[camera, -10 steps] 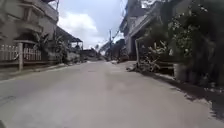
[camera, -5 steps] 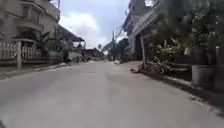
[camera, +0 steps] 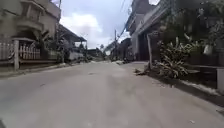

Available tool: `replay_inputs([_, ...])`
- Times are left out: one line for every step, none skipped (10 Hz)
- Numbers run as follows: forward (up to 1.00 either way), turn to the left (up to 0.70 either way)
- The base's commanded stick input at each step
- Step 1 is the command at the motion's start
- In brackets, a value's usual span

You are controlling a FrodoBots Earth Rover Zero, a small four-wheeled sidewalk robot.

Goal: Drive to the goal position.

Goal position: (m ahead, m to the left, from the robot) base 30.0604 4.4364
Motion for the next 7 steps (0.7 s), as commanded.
replay_inputs([1.0,0.0])
replay_inputs([1.0,0.0])
replay_inputs([1.0,0.0])
replay_inputs([1.0,0.0])
replay_inputs([1.0,0.0])
replay_inputs([1.0,-0.13])
replay_inputs([1.0,-0.33])
